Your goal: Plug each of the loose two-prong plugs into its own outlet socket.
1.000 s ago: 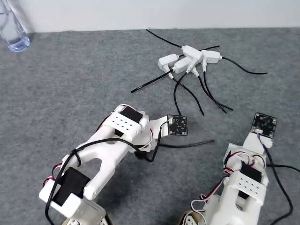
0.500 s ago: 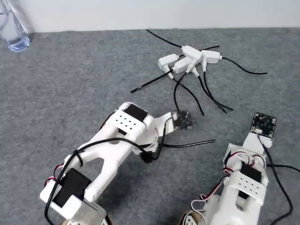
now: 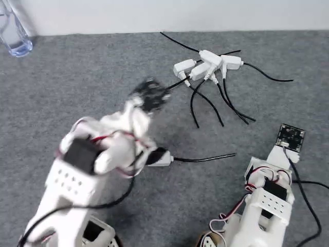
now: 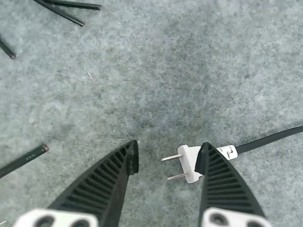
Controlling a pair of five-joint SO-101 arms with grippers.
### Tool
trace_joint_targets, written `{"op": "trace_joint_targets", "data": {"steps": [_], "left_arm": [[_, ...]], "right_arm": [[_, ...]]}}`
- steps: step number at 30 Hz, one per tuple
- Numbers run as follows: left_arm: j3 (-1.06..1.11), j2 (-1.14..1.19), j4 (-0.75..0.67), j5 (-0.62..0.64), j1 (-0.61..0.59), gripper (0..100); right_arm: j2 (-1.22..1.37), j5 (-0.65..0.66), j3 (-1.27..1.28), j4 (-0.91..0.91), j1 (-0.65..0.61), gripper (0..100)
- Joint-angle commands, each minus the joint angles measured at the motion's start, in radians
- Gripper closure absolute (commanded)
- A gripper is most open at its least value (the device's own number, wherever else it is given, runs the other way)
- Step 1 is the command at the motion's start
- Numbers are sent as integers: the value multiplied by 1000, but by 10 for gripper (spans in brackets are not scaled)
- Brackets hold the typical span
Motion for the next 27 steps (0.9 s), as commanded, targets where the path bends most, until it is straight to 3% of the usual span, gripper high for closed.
{"op": "trace_joint_targets", "data": {"steps": [1,9,13,18,22,24,27], "left_arm": [[168,-207,-40,28,-170,729],[513,-377,-181,25,-413,729],[648,-394,-322,32,-509,729],[852,-394,-496,130,-535,728],[975,-394,-603,138,-543,728],[1000,-394,-612,129,-545,728],[1015,-394,-638,129,-555,728]], "right_arm": [[-16,-3,-35,19,-8,801],[-16,-3,-57,54,-12,805],[-18,25,-91,139,-15,804],[-16,221,-101,166,-47,805],[-16,402,-117,173,-41,805],[-16,508,-172,246,-45,805],[-5,721,-358,503,-64,805]]}}
